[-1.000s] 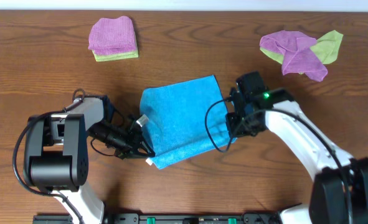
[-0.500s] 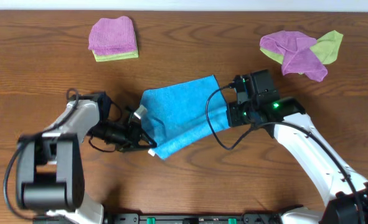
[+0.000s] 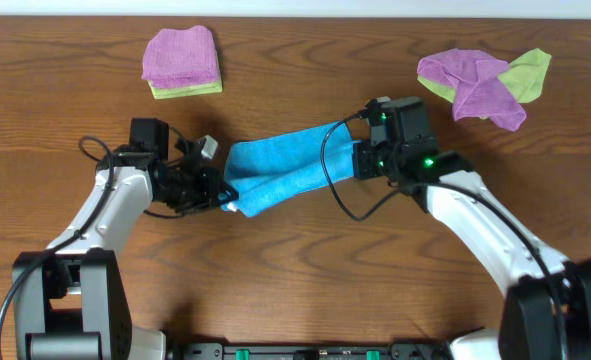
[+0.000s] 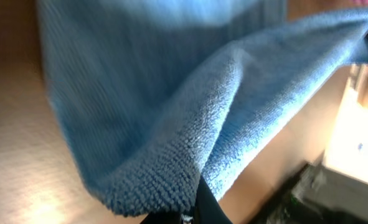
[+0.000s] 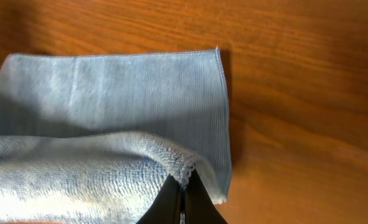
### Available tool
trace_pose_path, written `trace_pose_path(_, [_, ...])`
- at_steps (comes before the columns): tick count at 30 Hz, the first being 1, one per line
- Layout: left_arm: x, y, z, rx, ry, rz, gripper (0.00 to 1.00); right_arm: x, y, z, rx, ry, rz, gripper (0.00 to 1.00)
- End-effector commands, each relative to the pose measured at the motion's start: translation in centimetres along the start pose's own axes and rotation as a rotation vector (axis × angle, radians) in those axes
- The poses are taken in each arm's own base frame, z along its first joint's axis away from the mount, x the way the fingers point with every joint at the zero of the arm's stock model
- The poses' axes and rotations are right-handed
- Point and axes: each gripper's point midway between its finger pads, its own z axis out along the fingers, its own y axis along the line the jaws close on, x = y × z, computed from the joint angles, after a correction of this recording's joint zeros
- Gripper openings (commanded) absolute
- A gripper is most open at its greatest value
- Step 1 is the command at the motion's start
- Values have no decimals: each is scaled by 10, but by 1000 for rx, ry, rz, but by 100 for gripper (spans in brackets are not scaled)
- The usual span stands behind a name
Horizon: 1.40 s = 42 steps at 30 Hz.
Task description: Fold the cloth
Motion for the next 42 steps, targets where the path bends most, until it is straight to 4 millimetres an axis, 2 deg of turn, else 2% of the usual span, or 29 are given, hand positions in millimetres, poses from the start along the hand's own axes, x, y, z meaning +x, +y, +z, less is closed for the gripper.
trace_pose_path(1, [-21,13,-5,-96,-84,-32,6,1,-5,13,26,-2,1,1])
trace_pose_path(6, [-52,13,-10,-113,-204,3,6,-9,-9,27,44,-46,-3,1])
trace_pose_path(11, [-69,16,-8,-123,-263,31,6,-20,-12,33,56,-95,-7,1])
trace_pose_path(17, [-79,28,12,-124,-260,40,6,-27,-13,42,54,-129,-10,2])
trace_pose_path(25, [-95,40,28,-113,-292,41,6,-15,-23,63,90,-97,-25,2])
trace_pose_path(30, [-101,43,31,-108,-312,48,6,-10,-28,71,113,-87,-23,2])
trace_pose_path(42, [-107,51,28,-158,-343,50,6,-13,-33,70,143,-102,-27,1])
